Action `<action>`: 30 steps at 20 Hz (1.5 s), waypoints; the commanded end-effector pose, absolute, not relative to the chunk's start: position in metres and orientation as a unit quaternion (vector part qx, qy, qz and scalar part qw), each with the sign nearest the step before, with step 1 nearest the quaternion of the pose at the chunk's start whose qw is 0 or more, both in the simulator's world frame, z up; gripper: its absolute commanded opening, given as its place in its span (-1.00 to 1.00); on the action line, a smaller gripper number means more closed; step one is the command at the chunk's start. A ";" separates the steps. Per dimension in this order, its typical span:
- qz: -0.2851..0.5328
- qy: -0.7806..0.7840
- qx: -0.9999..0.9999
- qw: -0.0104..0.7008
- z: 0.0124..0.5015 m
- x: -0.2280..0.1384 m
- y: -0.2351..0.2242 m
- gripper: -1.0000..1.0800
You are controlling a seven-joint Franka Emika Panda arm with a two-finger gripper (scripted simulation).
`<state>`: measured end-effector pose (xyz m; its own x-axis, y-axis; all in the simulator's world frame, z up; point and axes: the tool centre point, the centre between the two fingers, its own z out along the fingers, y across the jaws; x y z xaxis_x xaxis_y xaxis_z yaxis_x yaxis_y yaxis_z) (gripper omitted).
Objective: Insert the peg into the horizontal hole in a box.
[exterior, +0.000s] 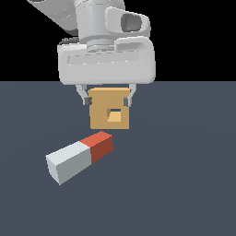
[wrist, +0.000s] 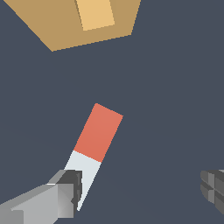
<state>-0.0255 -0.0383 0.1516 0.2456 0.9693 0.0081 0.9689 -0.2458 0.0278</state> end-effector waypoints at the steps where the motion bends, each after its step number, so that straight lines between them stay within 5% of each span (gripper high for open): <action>1: 0.009 0.581 0.814 0.007 0.137 -0.041 -0.051 0.92; 14: 0.000 0.444 0.896 0.001 0.080 -0.107 -0.083 0.92; 30: 0.000 0.429 0.903 0.000 0.051 -0.115 -0.084 0.92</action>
<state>-0.1146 -0.0835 0.0576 0.6306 0.7761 -0.0004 0.7761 -0.6306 0.0007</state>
